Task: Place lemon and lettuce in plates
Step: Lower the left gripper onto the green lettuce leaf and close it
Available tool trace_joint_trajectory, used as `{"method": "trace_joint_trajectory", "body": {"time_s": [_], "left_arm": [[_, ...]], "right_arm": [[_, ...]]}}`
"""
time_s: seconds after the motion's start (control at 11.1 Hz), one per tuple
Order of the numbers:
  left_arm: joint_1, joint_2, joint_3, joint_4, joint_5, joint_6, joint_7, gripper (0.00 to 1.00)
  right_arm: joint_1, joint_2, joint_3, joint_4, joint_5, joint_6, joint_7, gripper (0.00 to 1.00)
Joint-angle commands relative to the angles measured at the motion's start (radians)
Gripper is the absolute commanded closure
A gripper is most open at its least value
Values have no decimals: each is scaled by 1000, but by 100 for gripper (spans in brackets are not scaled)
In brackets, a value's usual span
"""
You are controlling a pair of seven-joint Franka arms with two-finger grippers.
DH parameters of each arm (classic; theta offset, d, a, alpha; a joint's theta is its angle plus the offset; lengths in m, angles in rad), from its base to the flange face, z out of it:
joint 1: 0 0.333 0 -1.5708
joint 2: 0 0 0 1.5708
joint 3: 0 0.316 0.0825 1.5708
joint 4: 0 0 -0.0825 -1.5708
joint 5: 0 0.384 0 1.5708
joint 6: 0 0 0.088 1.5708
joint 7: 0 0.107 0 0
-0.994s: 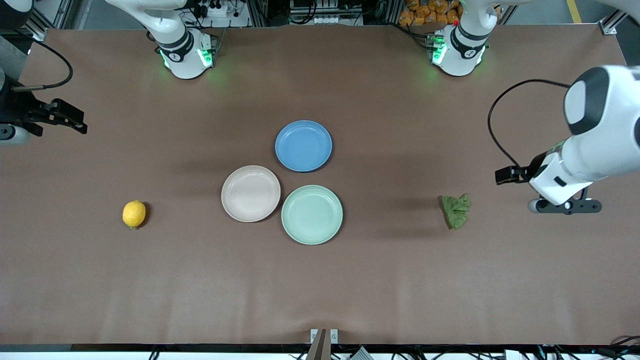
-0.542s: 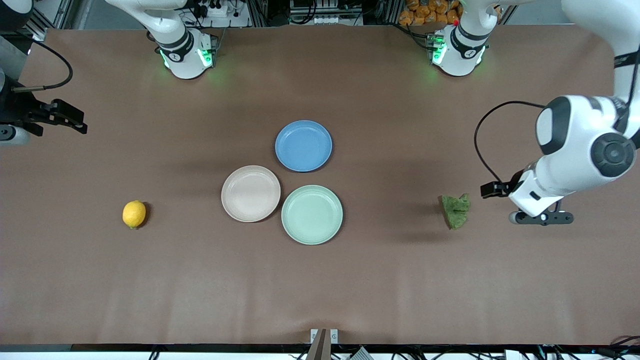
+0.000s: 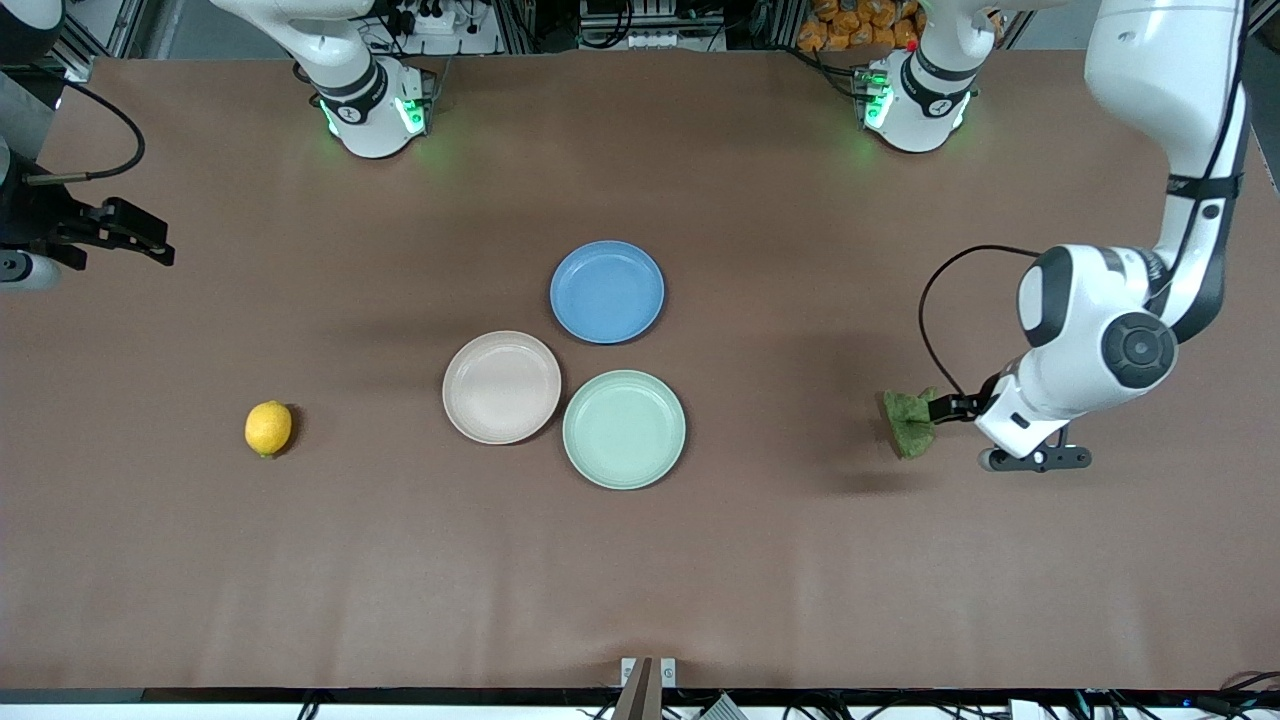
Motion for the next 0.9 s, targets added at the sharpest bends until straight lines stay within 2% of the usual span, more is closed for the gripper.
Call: {"method": "trace_joint_trajectory", "body": {"time_s": [0.0,0.27,0.54,0.81], "left_arm": [[-25,71,2,-1,-19,94,-37,0],[-39,123,2,-4,-19,150,-61,0],[-39,143,2,-55,-19,251,-63,0],[-41,168,2,-53,-17,291,-63,0]], "right_arm": [[-11,-8,4,-5,-2,-7,-11,0],[-11,-10,4,-2,-2,-9,-13,0],[-31,-11,4,3,0,-16,-31,0],[-51,12,3,-3,0,-6,-53,0]]}}
